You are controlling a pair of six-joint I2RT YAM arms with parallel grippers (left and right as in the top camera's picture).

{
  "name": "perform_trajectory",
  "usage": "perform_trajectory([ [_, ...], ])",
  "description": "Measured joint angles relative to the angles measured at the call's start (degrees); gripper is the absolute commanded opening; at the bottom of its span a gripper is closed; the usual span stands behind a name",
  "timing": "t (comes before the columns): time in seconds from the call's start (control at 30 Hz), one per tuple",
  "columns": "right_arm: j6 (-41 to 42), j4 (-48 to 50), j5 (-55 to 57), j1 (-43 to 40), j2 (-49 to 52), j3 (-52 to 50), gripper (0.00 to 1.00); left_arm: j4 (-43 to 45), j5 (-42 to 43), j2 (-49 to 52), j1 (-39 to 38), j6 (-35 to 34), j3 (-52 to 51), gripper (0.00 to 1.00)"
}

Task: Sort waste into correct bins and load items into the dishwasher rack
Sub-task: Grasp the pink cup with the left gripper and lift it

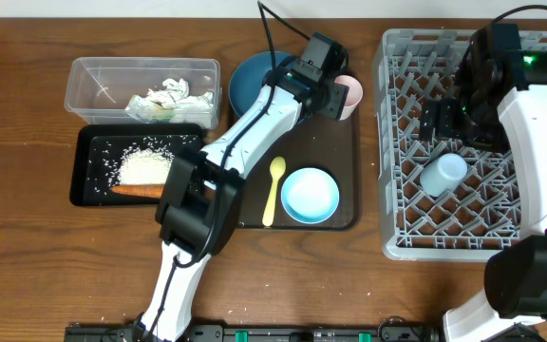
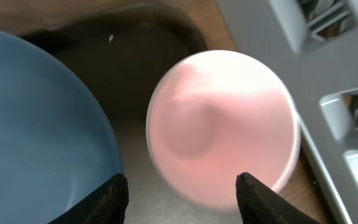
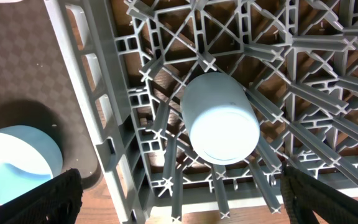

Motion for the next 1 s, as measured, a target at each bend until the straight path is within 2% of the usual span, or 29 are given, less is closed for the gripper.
perform_trajectory([
  [0.3, 0.00, 0.00, 0.00, 0.00, 0.00, 0.00, 0.99, -0.04, 0.02, 2.51, 0.00, -0.28, 0.00, 0.31],
  [0.4, -0.02, 0.07, 0.00, 0.00, 0.00, 0.00, 0.99, -0.04, 0.04, 2.51, 0.00, -0.44, 0.00, 0.26],
  [0.5, -0.02, 0.20, 0.00, 0.00, 0.00, 0.00, 0.99, -0.04, 0.02, 2.51, 0.00, -1.60, 0.00, 0.13],
  [0.6, -0.04, 0.24, 0.00, 0.00, 0.00, 0.00, 0.99, -0.24, 0.07, 2.49, 0.00, -1.95, 0.00, 0.06],
  [0.8, -0.13, 1.92, -0.46, 0.00, 0.00, 0.00, 0.99, -6.36, 0.07, -0.13, 0.20, -2.58, -0.02, 0.06],
  [1.0, -1.84, 11.56, -8.79, 0.85, 0.00, -0.11, 0.99, -16.68, 5.03, -8.79, 3.32, -2.97, -0.02, 0.06],
])
